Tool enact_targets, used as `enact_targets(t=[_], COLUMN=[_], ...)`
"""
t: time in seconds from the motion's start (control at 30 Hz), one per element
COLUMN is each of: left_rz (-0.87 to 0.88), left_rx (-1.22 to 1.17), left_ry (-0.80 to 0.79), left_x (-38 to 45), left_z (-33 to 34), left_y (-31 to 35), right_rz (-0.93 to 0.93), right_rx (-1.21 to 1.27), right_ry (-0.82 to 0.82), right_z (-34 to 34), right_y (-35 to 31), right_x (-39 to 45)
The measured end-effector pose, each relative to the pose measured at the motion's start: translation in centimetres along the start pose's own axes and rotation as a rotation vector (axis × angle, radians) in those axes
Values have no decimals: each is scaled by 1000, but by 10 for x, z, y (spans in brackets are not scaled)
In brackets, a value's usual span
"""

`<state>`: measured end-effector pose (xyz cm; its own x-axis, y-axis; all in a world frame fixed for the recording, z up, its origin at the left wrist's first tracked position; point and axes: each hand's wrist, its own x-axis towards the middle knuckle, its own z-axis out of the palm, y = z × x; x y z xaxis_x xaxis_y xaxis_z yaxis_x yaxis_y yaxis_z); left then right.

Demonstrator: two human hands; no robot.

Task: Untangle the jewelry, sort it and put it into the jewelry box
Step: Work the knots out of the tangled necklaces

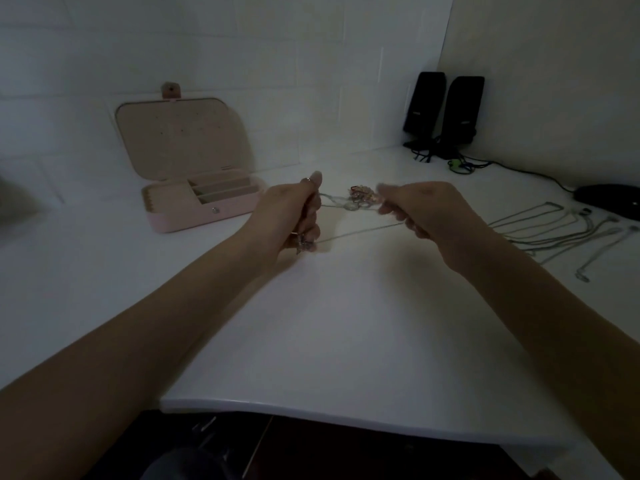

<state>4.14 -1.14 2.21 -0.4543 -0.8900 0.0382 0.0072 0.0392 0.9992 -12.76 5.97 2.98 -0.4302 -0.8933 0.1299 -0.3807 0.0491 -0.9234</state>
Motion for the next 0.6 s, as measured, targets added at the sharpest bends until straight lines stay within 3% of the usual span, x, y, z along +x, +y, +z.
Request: enact_targets(t=[0.13, 0.3, 0.43, 0.6], left_rz=[30, 60, 114, 135], left_rx=[66, 113, 183, 202], left_ry=[-10, -5, 7, -2], left_x=[0, 0, 0, 0], left_z=[-2, 0, 1, 4], left_y=[-2, -4, -8, -7], right_rz=[-82, -313, -314, -248], right_rx=[-115, -418, -151, -11], right_ry=[-183, -147, -171, -139], right_z=[4, 11, 19, 31], right_y=[1, 4, -4, -2], right_x=[-7, -6, -13, -17])
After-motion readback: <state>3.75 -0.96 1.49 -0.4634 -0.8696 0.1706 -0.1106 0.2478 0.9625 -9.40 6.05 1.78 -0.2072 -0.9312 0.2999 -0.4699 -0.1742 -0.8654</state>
